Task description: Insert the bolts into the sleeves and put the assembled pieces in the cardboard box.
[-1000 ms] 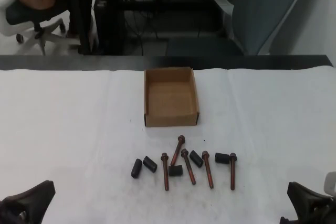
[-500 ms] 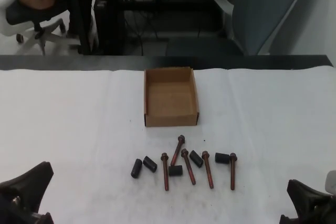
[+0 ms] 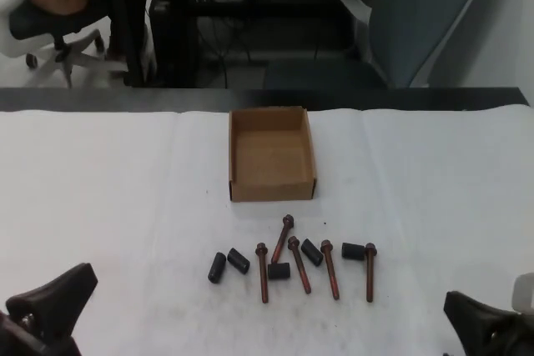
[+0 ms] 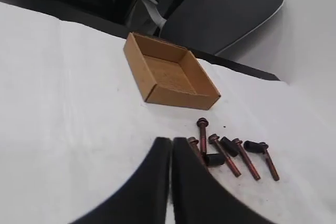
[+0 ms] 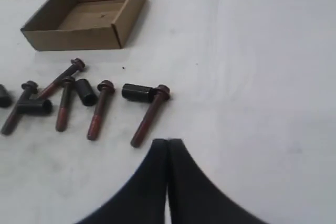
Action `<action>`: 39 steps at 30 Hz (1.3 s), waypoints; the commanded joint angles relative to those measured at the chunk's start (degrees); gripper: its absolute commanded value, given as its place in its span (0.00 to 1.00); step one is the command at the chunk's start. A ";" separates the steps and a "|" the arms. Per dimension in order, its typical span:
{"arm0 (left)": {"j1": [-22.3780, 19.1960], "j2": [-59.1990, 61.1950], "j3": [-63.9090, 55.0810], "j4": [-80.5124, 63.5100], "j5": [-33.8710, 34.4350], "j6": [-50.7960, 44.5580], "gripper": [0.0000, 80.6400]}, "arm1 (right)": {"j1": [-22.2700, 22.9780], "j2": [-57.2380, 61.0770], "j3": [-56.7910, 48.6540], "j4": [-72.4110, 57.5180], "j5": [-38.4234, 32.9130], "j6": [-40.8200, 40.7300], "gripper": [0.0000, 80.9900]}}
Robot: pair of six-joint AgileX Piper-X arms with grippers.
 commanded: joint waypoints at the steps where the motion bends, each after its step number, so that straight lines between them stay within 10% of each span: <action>1: -1.15 -0.27 -0.46 0.42 1.27 2.13 0.02 | -0.36 -0.09 -0.56 -0.90 -5.51 0.35 0.00; 8: -8.62 -0.27 -0.46 0.39 -0.63 15.88 0.02 | -0.36 -0.09 -0.56 -0.19 -7.55 -2.43 0.00; 14: -18.85 -0.27 -0.46 -4.61 -12.40 8.21 0.02 | -0.03 -0.09 -3.69 0.88 -15.27 -0.91 0.04; 16: -23.63 1.19 -0.46 -2.58 -18.13 8.61 0.01 | -0.07 0.67 -7.45 5.11 -12.13 -0.95 0.25; 20: -31.65 10.18 -4.63 0.48 -27.39 10.45 0.31 | -0.07 6.52 -15.64 14.39 -0.89 -1.63 0.68; 24: -36.08 27.15 -11.67 0.71 -32.67 9.93 0.59 | -0.07 17.92 -22.38 18.19 1.14 -1.78 0.56; 31: -35.79 59.99 -33.90 8.61 -32.22 16.30 0.59 | -1.09 40.02 -32.69 18.17 2.86 0.72 0.47; 39: -35.79 81.73 -52.46 23.26 -33.65 21.13 0.59 | -3.39 58.42 -41.76 17.59 -1.42 7.77 0.60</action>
